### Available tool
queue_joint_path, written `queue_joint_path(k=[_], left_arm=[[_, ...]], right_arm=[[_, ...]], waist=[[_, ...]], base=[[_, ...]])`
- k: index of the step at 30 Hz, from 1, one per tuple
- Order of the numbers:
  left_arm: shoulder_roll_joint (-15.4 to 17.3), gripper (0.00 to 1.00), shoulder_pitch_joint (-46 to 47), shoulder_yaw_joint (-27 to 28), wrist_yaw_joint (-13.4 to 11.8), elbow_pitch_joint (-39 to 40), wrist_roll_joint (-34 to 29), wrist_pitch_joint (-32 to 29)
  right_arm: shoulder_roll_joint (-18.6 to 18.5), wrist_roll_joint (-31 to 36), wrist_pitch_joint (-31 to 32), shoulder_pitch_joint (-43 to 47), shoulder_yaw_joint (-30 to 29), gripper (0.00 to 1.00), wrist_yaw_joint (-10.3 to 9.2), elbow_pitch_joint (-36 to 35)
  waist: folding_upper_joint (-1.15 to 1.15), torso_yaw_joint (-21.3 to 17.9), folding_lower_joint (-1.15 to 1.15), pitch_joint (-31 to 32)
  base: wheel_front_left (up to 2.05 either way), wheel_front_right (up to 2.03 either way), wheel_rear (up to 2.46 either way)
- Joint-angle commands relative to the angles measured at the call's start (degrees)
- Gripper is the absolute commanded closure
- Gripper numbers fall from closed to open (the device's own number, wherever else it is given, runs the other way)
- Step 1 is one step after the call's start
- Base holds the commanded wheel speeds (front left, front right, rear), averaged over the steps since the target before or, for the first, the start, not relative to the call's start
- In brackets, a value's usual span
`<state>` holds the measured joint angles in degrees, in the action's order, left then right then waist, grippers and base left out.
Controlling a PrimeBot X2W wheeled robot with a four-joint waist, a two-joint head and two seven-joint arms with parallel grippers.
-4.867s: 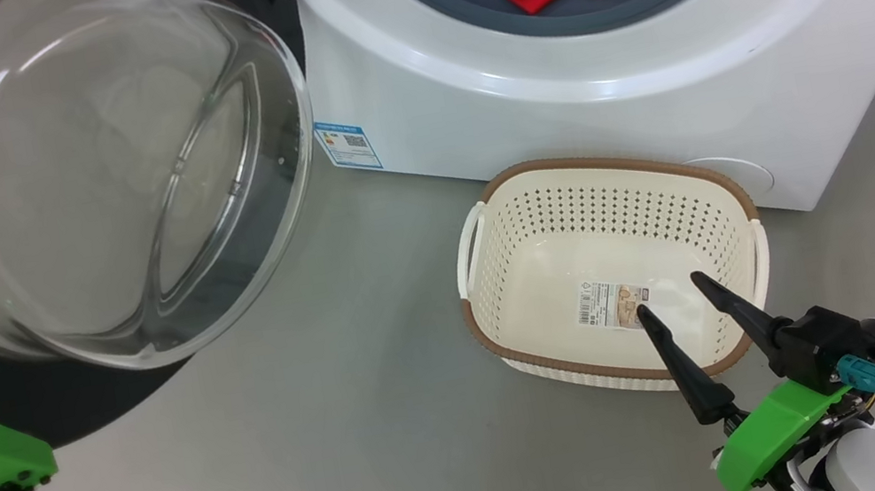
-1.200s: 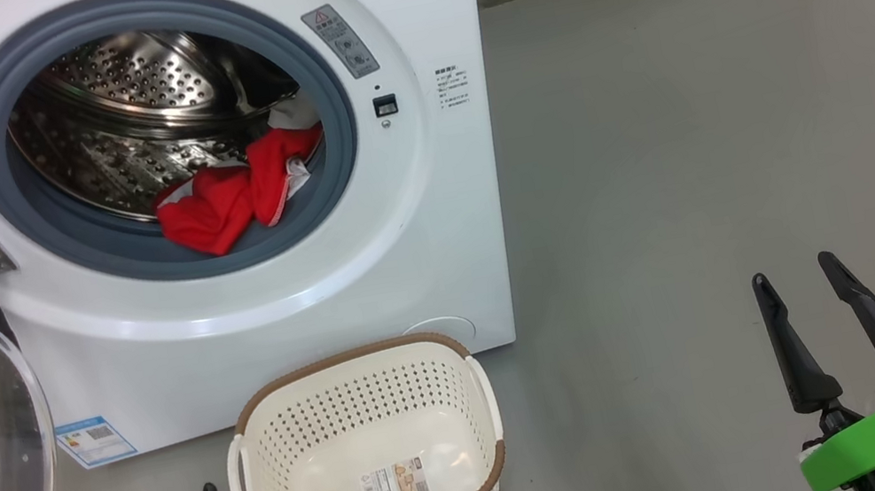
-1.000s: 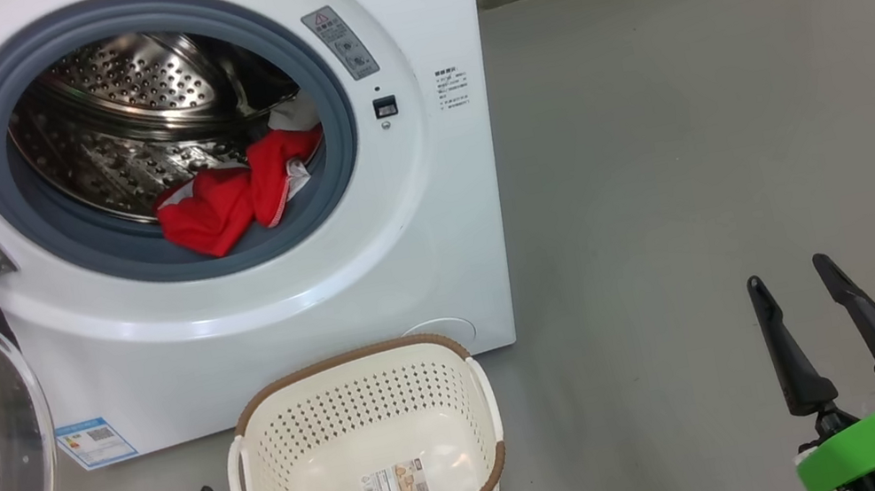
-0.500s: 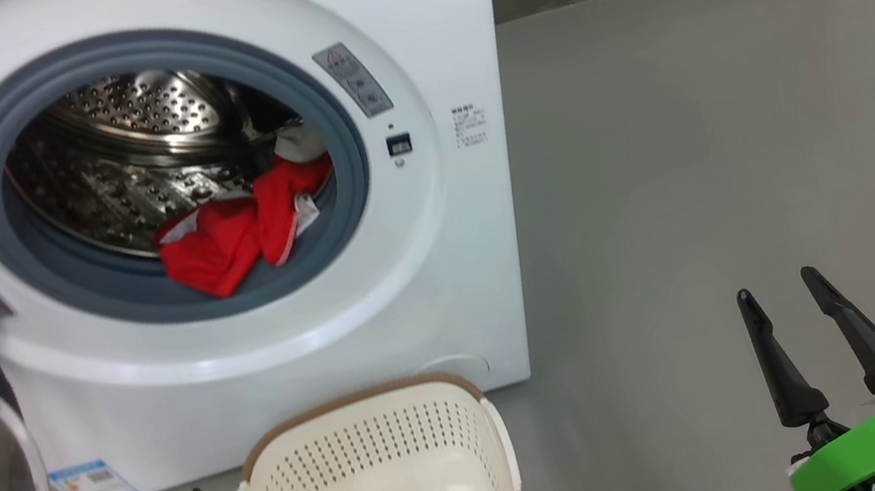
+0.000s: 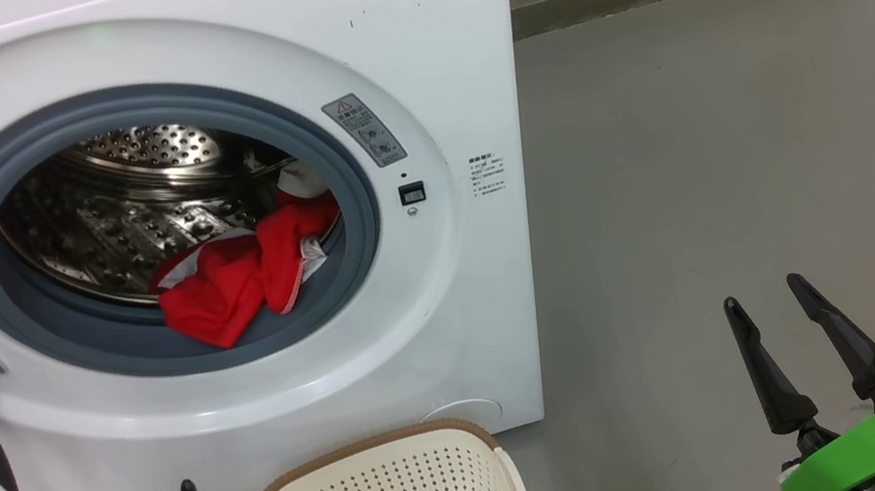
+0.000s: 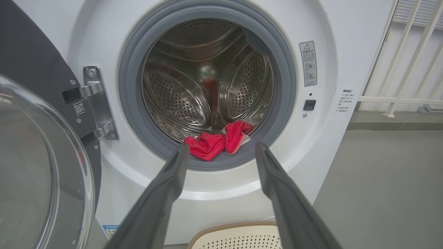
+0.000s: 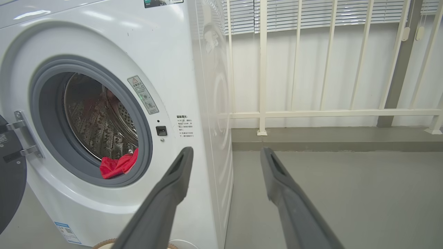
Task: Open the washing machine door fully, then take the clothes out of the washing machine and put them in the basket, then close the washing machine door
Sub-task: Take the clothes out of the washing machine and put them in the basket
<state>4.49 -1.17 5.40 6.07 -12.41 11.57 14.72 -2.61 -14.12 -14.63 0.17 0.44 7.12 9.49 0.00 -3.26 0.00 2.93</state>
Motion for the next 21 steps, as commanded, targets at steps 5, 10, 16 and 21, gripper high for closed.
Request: queue_joint_path(k=[5,10,16,21], left_arm=[[0.11,0.0,1.93,2.49,0.18,1.87,-0.78,0.28],[-0.19,0.0,1.97,2.74,0.25,1.4,-1.33,0.28],[-0.36,0.0,2.11,2.93,0.31,1.12,-1.72,0.28],[-0.49,0.0,2.3,3.08,0.39,0.87,-2.0,0.28]], right_arm=[[-0.27,-0.33,-0.37,-1.29,1.25,0.0,0.36,-1.38],[-0.27,-0.25,-0.37,-1.26,1.22,0.0,0.36,-1.4],[-0.27,-0.24,-0.37,-1.27,1.3,0.0,0.36,-1.36],[-0.27,-0.35,-0.37,-1.25,1.28,0.0,0.36,-1.24]], waist=[[0.0,-0.25,0.0,0.07],[0.0,-0.45,0.0,0.25],[0.0,-0.57,0.0,0.34],[0.0,-0.59,0.0,0.39]], base=[[0.0,0.0,0.0],[0.0,0.0,0.0],[0.0,0.0,0.0],[0.0,0.0,0.0]])
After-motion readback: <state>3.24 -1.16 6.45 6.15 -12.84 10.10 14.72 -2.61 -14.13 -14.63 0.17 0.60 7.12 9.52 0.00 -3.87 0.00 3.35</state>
